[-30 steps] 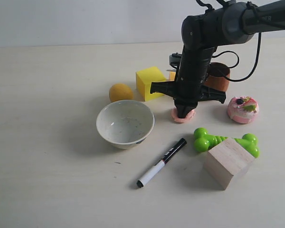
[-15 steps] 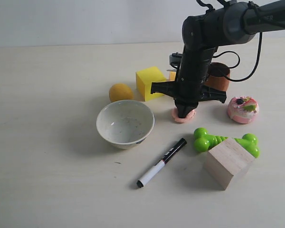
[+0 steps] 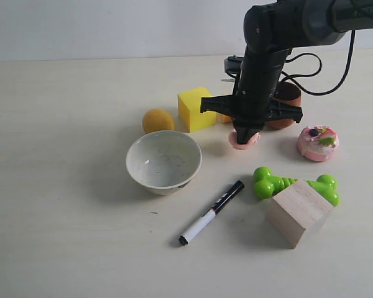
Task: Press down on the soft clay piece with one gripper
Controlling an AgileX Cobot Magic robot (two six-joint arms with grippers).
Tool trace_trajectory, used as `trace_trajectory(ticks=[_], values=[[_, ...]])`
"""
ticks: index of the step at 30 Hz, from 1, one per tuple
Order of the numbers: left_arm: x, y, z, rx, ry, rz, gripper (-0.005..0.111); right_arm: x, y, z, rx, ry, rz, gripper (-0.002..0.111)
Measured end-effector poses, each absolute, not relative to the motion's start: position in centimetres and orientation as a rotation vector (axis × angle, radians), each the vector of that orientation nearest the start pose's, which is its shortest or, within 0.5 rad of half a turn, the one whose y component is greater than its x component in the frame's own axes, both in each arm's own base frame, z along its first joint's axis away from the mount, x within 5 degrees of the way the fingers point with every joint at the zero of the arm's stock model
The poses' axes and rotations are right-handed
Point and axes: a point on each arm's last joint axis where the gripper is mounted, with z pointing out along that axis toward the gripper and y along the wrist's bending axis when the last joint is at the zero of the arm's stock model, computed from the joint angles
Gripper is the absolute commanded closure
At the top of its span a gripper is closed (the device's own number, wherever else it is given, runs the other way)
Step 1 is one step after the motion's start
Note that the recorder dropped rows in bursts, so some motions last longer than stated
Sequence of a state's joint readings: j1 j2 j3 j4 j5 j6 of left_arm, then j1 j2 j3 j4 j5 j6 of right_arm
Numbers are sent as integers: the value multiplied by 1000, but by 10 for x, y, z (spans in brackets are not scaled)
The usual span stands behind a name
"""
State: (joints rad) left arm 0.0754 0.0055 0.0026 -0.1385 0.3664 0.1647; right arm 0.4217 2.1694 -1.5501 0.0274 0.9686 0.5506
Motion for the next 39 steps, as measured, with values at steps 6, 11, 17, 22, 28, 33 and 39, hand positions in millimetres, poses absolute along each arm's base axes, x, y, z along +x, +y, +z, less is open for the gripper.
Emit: trace_trajectory(ticks=[6, 11, 17, 22, 28, 33, 39], values=[[53, 0, 179, -3, 1855, 31, 107, 385, 179, 128, 187, 3118, 124, 108], [53, 0, 179, -3, 1855, 31, 107, 384, 181, 125, 191, 3130, 146, 106], [53, 0, 179, -3, 1855, 31, 107, 384, 181, 124, 185, 3133, 148, 81], [53, 0, 179, -3, 1855, 31, 107, 384, 181, 124, 181, 3133, 148, 75], [53, 0, 179, -3, 1855, 31, 107, 384, 181, 124, 183, 3133, 150, 78], [53, 0, 179, -3, 1855, 31, 107, 384, 181, 125, 186, 3134, 154, 79], [53, 0, 179, -3, 1855, 31, 107, 384, 181, 125, 186, 3134, 154, 83]])
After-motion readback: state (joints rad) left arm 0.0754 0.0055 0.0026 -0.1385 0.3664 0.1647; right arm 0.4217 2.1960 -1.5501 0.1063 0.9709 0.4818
